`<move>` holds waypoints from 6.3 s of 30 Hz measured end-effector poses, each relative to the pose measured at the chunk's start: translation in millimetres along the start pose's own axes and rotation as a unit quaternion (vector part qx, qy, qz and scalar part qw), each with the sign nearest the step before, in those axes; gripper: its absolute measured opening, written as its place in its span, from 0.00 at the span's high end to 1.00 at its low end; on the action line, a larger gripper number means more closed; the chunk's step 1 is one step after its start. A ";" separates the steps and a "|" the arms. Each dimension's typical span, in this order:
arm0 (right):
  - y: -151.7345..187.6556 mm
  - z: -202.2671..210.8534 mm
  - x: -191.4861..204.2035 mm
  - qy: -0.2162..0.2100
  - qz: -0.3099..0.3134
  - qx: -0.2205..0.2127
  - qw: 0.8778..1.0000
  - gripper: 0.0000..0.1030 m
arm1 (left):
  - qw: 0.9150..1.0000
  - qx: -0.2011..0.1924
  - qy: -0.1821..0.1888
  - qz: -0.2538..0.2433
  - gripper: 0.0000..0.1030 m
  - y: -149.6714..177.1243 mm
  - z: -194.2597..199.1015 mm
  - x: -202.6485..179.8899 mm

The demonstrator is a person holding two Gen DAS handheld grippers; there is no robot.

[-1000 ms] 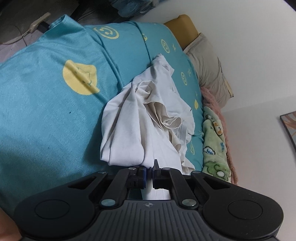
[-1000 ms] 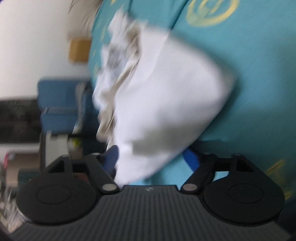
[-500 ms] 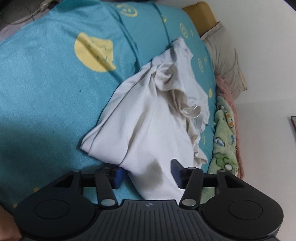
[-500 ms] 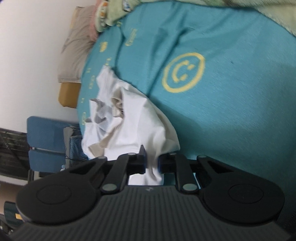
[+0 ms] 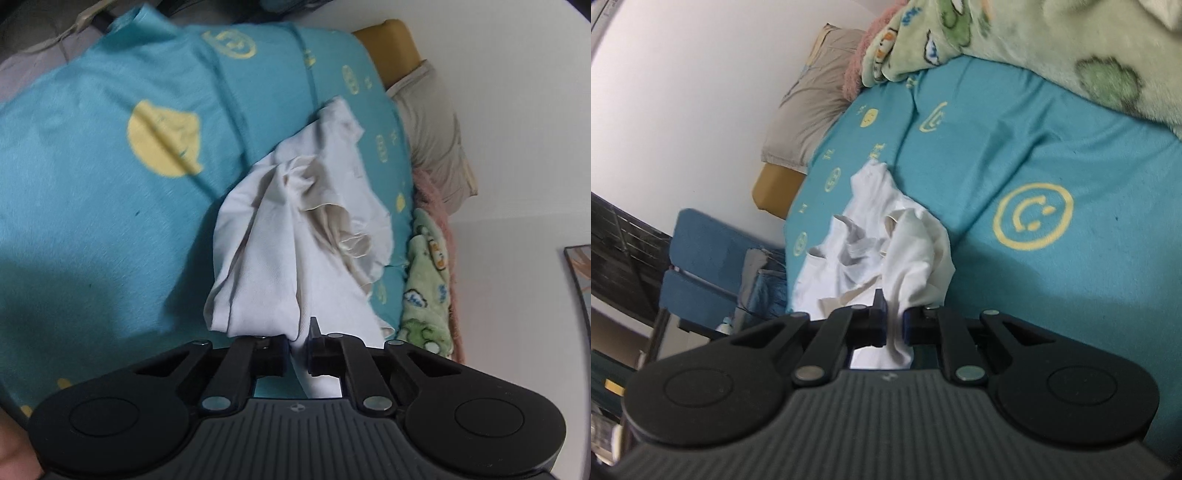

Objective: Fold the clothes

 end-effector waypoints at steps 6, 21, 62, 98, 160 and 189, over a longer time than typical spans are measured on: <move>-8.4 26.1 28.8 -0.007 0.029 -0.017 0.999 0.90 | 0.998 -0.035 0.003 -0.050 0.94 18.8 57.6 -59.7; 37.1 170.0 12.5 -0.007 0.034 0.005 0.999 0.90 | 0.997 -0.005 -0.028 -0.072 0.94 138.1 151.4 -68.3; -53.4 -62.1 23.8 0.001 0.160 0.082 0.984 0.16 | 0.938 -0.058 -0.099 -0.327 0.16 -9.9 -66.6 -99.3; 7.2 -72.9 -32.3 0.186 0.281 0.182 0.924 0.55 | 0.871 -0.002 -0.261 -0.417 0.17 71.4 -54.6 -43.1; 15.9 -46.5 -75.7 0.028 -0.151 0.115 0.981 0.82 | 0.999 -0.007 0.044 0.028 0.78 25.7 -38.3 21.1; -154.5 187.2 -19.6 0.022 -0.029 0.001 0.999 0.85 | 0.982 0.131 0.028 -0.129 0.80 153.6 -58.8 -252.9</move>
Point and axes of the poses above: each gripper's, at about its wrist camera, not at the fingertips, and z roughly against the way its jaws point, x to its left, y to its underside, the point moved 7 cm from there along -z, roughly the way its jaws point, and after that the axes turned 9 degrees about x, right-handed, at the moved point
